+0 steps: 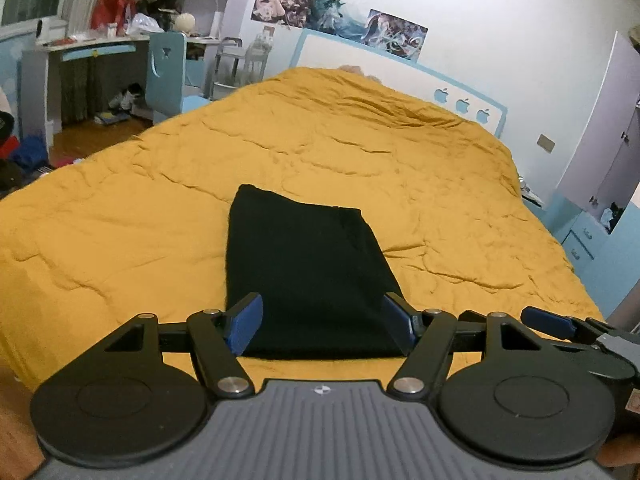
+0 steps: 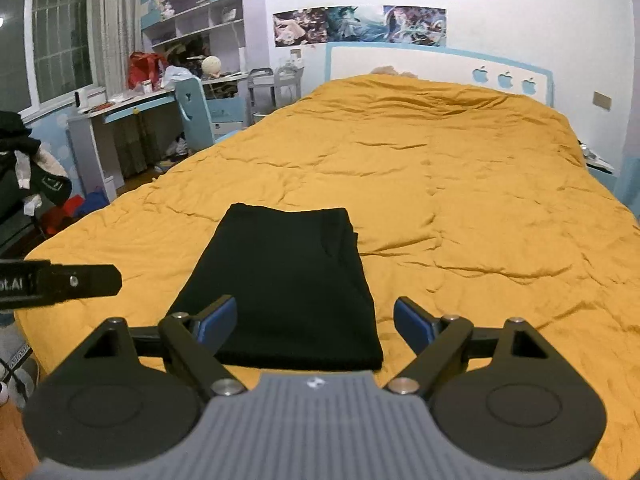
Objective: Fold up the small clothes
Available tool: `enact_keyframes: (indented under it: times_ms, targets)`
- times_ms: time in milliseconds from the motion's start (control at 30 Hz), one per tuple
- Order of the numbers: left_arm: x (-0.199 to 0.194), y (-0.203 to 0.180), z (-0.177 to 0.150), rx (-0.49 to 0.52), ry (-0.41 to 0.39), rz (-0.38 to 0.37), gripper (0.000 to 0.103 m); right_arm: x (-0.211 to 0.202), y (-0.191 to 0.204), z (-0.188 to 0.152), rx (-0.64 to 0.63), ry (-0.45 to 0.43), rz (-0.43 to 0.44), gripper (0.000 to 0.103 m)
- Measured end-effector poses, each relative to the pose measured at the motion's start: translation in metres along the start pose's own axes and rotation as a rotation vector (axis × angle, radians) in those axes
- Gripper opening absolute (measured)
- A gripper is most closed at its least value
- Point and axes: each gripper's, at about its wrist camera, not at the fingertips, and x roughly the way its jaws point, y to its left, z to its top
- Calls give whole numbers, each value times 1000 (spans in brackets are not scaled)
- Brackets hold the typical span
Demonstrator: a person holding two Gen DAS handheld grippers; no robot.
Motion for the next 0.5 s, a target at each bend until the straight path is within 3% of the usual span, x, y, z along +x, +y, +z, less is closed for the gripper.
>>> enact_keyframes:
  times_ms: [200, 500]
  targets:
    - [0, -12, -10, 54, 56, 75, 80, -22, 14, -9, -17, 6, -37, 81]
    - [-3, -14, -14, 51, 60, 54, 80, -30, 22, -12, -23, 23, -45, 82]
